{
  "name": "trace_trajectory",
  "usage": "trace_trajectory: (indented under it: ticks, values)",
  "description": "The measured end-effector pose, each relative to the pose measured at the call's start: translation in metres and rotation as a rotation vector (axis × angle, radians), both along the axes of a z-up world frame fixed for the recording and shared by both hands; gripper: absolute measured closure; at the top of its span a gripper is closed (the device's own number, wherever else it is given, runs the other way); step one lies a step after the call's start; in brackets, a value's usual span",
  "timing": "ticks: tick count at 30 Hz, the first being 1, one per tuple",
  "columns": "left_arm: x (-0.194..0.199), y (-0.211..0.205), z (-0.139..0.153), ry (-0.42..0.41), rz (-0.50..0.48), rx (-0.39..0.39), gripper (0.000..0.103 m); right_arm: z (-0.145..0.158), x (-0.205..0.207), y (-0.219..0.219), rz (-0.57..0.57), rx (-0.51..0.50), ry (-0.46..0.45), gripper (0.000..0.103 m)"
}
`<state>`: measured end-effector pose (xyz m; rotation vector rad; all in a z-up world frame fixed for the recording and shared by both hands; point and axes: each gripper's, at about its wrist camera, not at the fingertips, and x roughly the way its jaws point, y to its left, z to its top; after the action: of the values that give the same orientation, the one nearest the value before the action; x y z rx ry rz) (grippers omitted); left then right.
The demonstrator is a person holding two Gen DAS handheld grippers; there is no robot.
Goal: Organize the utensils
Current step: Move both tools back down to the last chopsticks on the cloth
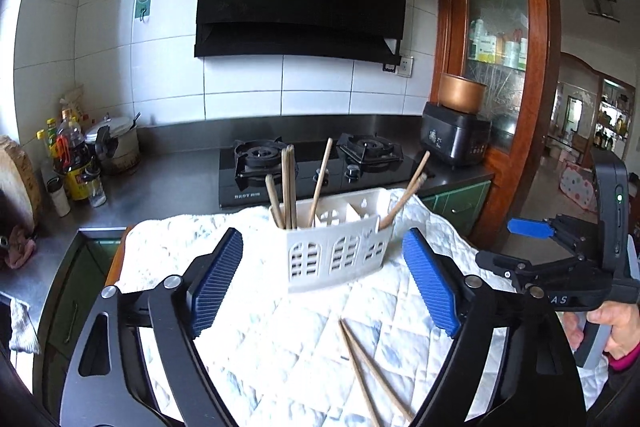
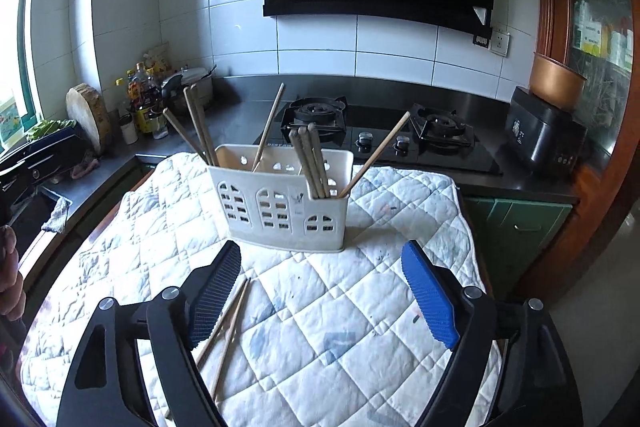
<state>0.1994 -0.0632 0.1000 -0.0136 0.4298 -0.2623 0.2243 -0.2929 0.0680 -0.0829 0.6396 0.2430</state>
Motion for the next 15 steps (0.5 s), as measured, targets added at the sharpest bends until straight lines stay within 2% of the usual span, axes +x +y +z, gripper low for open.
trace_trajectory:
  ticks: [7, 15]
  values:
    - [-0.03, 0.014, -0.037, 0.032, 0.074, 0.019, 0.014, -0.045, -0.032, 0.013, 0.011, -0.011, 0.05, 0.013]
    - [-0.057, 0.032, -0.075, 0.085, 0.147, 0.008, 0.011, -0.092, -0.063, 0.037, 0.041, -0.053, 0.103, 0.009]
